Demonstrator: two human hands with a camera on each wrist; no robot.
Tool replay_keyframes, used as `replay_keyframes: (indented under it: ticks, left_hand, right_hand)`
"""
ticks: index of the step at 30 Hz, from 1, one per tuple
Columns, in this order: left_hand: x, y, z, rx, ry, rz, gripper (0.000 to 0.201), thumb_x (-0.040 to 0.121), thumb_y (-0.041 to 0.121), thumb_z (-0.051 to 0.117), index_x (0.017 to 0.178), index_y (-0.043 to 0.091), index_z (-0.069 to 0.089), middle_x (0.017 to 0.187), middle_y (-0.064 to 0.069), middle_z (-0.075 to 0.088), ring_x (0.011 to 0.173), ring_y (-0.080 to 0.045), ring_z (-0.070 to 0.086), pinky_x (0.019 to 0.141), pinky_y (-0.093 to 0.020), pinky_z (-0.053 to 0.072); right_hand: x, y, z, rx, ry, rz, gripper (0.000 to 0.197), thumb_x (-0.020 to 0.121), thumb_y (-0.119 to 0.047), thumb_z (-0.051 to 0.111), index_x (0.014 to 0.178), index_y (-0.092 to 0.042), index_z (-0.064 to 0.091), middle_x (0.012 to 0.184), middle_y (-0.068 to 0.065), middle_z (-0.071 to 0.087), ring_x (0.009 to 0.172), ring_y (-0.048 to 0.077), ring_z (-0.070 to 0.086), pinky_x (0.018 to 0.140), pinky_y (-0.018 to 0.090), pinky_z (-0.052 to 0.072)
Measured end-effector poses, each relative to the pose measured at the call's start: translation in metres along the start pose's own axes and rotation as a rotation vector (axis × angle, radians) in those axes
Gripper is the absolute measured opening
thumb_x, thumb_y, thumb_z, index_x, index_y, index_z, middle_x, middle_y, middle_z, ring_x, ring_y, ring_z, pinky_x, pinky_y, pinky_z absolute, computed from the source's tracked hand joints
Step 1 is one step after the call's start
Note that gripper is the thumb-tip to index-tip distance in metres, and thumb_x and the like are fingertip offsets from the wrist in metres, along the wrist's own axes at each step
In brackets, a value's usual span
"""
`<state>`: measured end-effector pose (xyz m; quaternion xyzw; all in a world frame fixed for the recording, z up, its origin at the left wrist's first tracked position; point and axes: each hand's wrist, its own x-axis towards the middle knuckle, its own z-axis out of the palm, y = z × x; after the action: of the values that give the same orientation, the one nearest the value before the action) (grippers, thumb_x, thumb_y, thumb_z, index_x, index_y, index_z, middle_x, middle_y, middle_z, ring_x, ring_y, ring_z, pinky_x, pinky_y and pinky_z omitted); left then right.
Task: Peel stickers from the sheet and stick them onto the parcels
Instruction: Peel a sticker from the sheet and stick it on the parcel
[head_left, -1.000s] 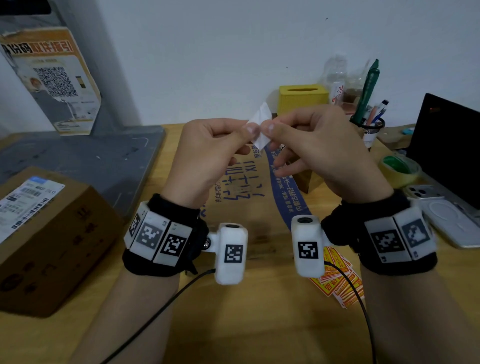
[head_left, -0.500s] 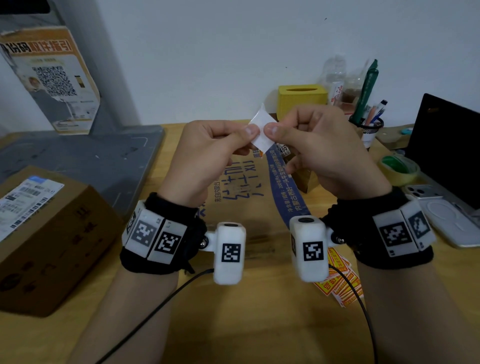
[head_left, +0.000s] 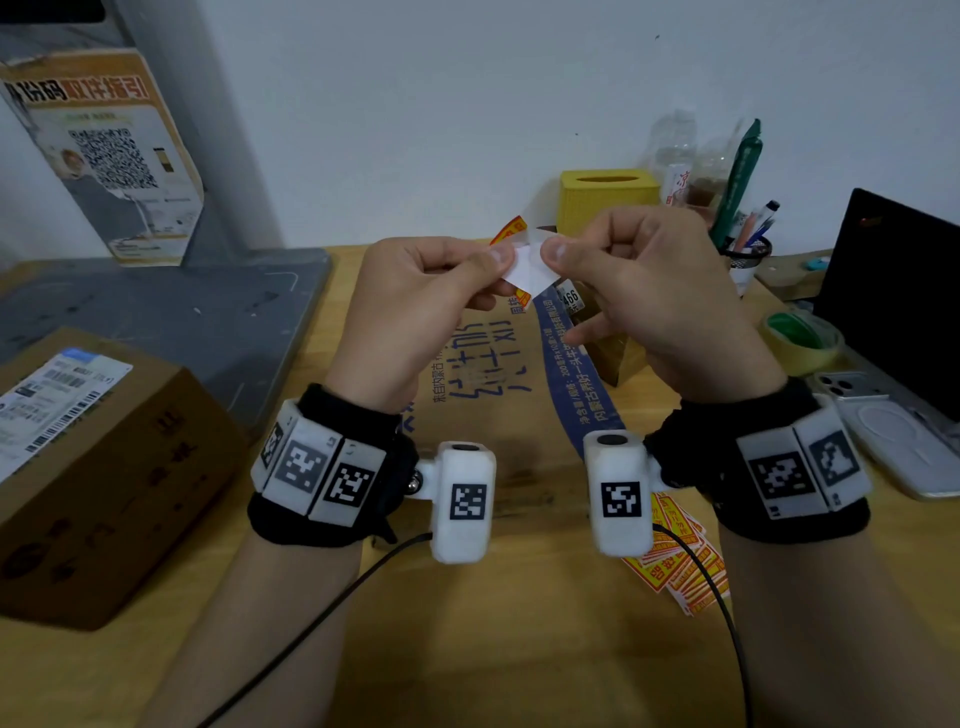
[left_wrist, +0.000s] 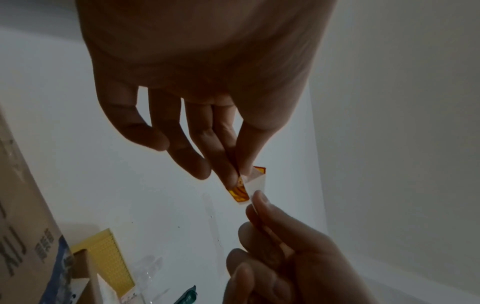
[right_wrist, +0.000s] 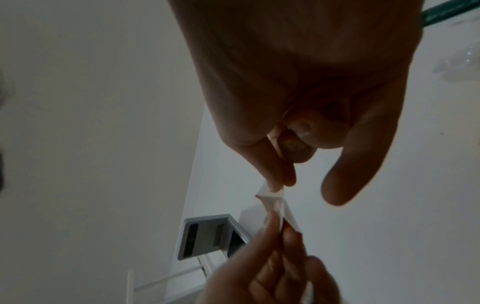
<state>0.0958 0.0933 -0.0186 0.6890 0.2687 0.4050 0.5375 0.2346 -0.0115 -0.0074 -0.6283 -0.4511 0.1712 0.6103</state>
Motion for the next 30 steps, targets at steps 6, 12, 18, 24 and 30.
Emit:
replay_keyframes:
  ticks: [6,12,18,24,30]
  left_hand:
    - [0.0003,0.0001,0.0002,0.099,0.011,0.101,0.007,0.084,0.023,0.078,0.08,0.017,0.078,0.08,-0.011,0.076,0.068,-0.012,0.065,0.057,-0.015,0.046]
    - [-0.0023,0.0001,0.0052,0.11,-0.01,0.088,0.007,0.084,0.023,0.077,0.087,0.018,0.08,0.08,-0.002,0.078,0.07,-0.006,0.067,0.059,-0.014,0.047]
    - [-0.0005,0.0008,0.0022,0.073,0.021,0.048,0.004,0.084,0.018,0.076,0.085,0.016,0.08,0.089,-0.005,0.079,0.067,-0.004,0.065,0.057,-0.014,0.047]
    - [-0.0014,0.0022,0.0027,0.02,0.019,0.039,0.004,0.084,0.012,0.075,0.083,0.012,0.08,0.085,-0.003,0.079,0.063,-0.007,0.065,0.055,-0.015,0.046]
    - [-0.0016,0.0027,0.004,-0.012,0.034,0.016,0.005,0.084,0.012,0.075,0.085,0.013,0.08,0.073,0.004,0.076,0.061,-0.007,0.065,0.054,-0.016,0.046]
  right_hand:
    - [-0.0013,0.0003,0.0,-0.128,-0.033,0.018,0.018,0.092,-0.024,0.074,0.086,-0.007,0.072,0.058,-0.002,0.06,0.044,0.003,0.053,0.048,0.038,0.061]
    - [-0.0021,-0.0019,0.0011,-0.126,0.006,-0.036,0.01,0.092,-0.017,0.075,0.084,-0.01,0.075,0.055,-0.013,0.062,0.042,0.0,0.056,0.047,0.034,0.061]
    - [-0.0003,0.0,0.0006,-0.073,-0.044,0.007,0.011,0.092,-0.017,0.075,0.087,-0.007,0.076,0.044,-0.011,0.055,0.043,0.009,0.049,0.053,0.043,0.063]
    - [-0.0006,-0.0008,0.0013,0.001,-0.026,0.034,0.015,0.093,-0.013,0.073,0.084,-0.002,0.072,0.045,-0.012,0.057,0.042,0.002,0.053,0.049,0.033,0.061]
    - [-0.0006,-0.0036,0.0028,0.084,-0.033,0.071,0.017,0.095,-0.01,0.07,0.08,-0.003,0.067,0.044,-0.009,0.059,0.037,0.005,0.053,0.05,0.033,0.062]
